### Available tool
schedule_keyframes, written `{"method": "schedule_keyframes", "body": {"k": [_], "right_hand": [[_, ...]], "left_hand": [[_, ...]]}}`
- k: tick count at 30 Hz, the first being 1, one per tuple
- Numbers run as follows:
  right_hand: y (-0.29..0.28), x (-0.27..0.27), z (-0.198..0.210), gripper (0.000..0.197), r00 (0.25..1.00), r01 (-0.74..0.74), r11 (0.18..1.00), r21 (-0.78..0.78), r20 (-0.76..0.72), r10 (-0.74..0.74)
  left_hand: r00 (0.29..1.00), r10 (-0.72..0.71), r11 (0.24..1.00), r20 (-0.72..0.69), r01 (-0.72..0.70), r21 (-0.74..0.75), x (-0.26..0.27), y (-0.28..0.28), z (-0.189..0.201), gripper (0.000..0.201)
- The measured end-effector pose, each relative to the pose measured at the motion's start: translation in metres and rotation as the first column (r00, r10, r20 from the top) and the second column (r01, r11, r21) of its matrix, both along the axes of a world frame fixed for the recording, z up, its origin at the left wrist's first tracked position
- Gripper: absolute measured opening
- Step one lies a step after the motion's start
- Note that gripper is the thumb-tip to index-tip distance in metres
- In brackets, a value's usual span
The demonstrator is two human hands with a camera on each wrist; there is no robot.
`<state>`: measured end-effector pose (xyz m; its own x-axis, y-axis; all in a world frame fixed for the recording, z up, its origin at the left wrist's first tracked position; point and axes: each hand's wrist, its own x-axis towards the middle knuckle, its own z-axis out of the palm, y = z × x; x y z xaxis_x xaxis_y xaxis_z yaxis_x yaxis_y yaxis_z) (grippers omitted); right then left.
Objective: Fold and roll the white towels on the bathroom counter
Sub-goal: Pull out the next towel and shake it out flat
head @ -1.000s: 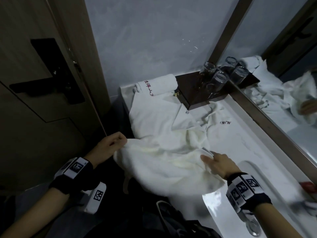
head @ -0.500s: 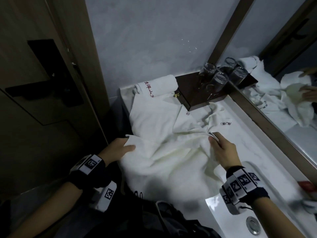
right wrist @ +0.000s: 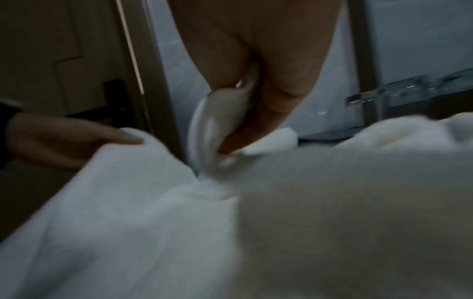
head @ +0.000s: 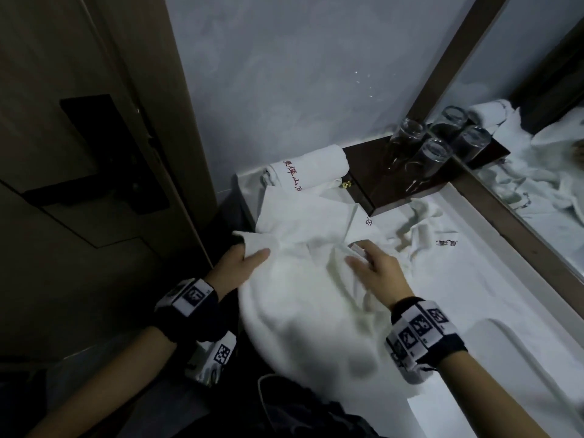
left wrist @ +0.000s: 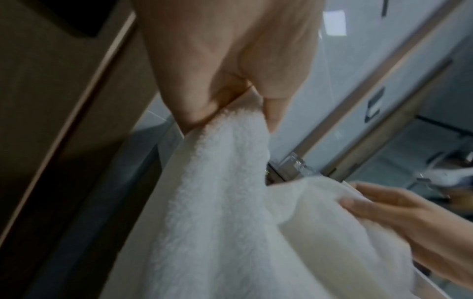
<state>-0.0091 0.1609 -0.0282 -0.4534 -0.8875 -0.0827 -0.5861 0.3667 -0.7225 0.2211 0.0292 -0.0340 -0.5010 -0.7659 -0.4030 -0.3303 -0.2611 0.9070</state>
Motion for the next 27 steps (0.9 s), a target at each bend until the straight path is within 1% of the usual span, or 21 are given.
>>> {"method": "schedule_keyframes", "body": {"k": [2, 4, 5, 7, 8, 9, 10, 11, 12, 13, 14, 15, 16, 17, 19, 20, 22, 23, 24, 25, 27], "right_hand": [[-0.006, 0.012, -0.007, 0.009, 0.991, 0.018, 1.0, -0.002, 0.136, -0.018], [-0.01, 0.02, -0.011, 0.011, 0.95, 0.011, 0.999, -0.034, 0.314, 0.0], [-0.012, 0.023, -0.01, 0.014, 0.935, -0.041, 0.998, -0.04, 0.351, 0.052], [-0.015, 0.023, -0.009, 0.02, 0.92, -0.197, 0.98, 0.01, 0.347, 0.181], [-0.016, 0.022, -0.009, 0.022, 0.921, -0.246, 0.968, 0.041, 0.321, 0.221], [-0.017, 0.018, -0.009, 0.023, 0.934, -0.255, 0.965, 0.057, 0.272, 0.231], [-0.017, 0.013, -0.011, 0.024, 0.96, -0.23, 0.971, 0.069, 0.182, 0.214], [-0.019, 0.006, -0.013, 0.026, 0.981, -0.191, 0.977, 0.092, 0.051, 0.187], [-0.02, -0.001, -0.016, 0.033, 0.98, -0.156, 0.978, 0.142, -0.102, 0.171], [-0.022, -0.009, -0.019, 0.044, 0.955, -0.13, 0.968, 0.215, -0.235, 0.18], [-0.023, -0.016, -0.021, 0.054, 0.92, -0.108, 0.946, 0.306, -0.33, 0.211], [-0.025, -0.023, -0.024, 0.059, 0.887, -0.08, 0.918, 0.389, -0.393, 0.244], [-0.026, -0.029, -0.027, 0.056, 0.863, -0.047, 0.893, 0.449, -0.432, 0.263], [-0.028, -0.034, -0.029, 0.046, 0.852, -0.006, 0.876, 0.482, -0.456, 0.257], [-0.034, -0.042, -0.024, 0.021, 0.875, 0.087, 0.875, 0.477, -0.456, 0.162], [-0.037, -0.046, -0.019, 0.015, 0.897, 0.132, 0.892, 0.433, -0.435, 0.079], [-0.043, -0.055, -0.008, 0.014, 0.924, 0.22, 0.944, 0.246, -0.363, -0.121], [-0.046, -0.06, 0.0, 0.015, 0.921, 0.285, 0.95, 0.127, -0.312, -0.234], [-0.049, -0.067, 0.006, 0.017, 0.901, 0.365, 0.931, 0.03, -0.262, -0.345], [-0.051, -0.076, 0.012, 0.018, 0.871, 0.447, 0.894, -0.023, -0.219, -0.44], [-0.055, -0.093, 0.017, 0.022, 0.799, 0.579, 0.815, 0.003, -0.2, -0.567]], "left_hand": [[0.995, -0.083, 0.995, 0.045, 0.085, -0.044, -0.017, -0.001, -0.004, 0.03], [0.974, -0.22, 0.973, 0.06, 0.224, -0.061, -0.033, 0.002, -0.008, 0.04], [0.95, -0.304, 0.949, 0.075, 0.309, -0.058, -0.041, 0.006, -0.009, 0.052], [0.893, -0.425, 0.9, 0.149, 0.435, -0.042, -0.055, 0.011, -0.01, 0.071], [0.873, -0.449, 0.883, 0.192, 0.466, -0.055, -0.061, 0.014, -0.012, 0.071], [0.859, -0.457, 0.871, 0.231, 0.484, -0.079, -0.066, 0.015, -0.014, 0.067], [0.849, -0.458, 0.861, 0.262, 0.497, -0.105, -0.07, 0.016, -0.017, 0.062], [0.84, -0.461, 0.851, 0.286, 0.51, -0.128, -0.073, 0.016, -0.018, 0.057], [0.827, -0.471, 0.837, 0.307, 0.529, -0.143, -0.074, 0.015, -0.02, 0.054], [0.816, -0.484, 0.824, 0.316, 0.546, -0.149, -0.074, 0.014, -0.021, 0.052], [0.809, -0.498, 0.816, 0.314, 0.559, -0.146, -0.073, 0.012, -0.023, 0.053], [0.804, -0.51, 0.811, 0.305, 0.568, -0.139, -0.072, 0.009, -0.024, 0.056], [0.801, -0.519, 0.807, 0.3, 0.574, -0.136, -0.071, 0.006, -0.024, 0.06], [0.795, -0.525, 0.801, 0.303, 0.582, -0.139, -0.07, 0.003, -0.025, 0.063], [0.788, -0.533, 0.794, 0.308, 0.592, -0.14, -0.068, -0.002, -0.027, 0.06], [0.791, -0.535, 0.797, 0.296, 0.589, -0.134, -0.066, -0.005, -0.029, 0.054], [0.798, -0.544, 0.805, 0.26, 0.583, -0.106, -0.064, -0.007, -0.031, 0.049], [0.798, -0.548, 0.806, 0.251, 0.584, -0.096, -0.064, -0.008, -0.031, 0.049], [0.796, -0.552, 0.804, 0.248, 0.587, -0.092, -0.064, -0.009, -0.032, 0.049], [0.794, -0.556, 0.802, 0.247, 0.59, -0.09, -0.064, -0.009, -0.033, 0.049], [0.794, -0.562, 0.802, 0.232, 0.592, -0.08, -0.065, -0.01, -0.033, 0.05]]}}
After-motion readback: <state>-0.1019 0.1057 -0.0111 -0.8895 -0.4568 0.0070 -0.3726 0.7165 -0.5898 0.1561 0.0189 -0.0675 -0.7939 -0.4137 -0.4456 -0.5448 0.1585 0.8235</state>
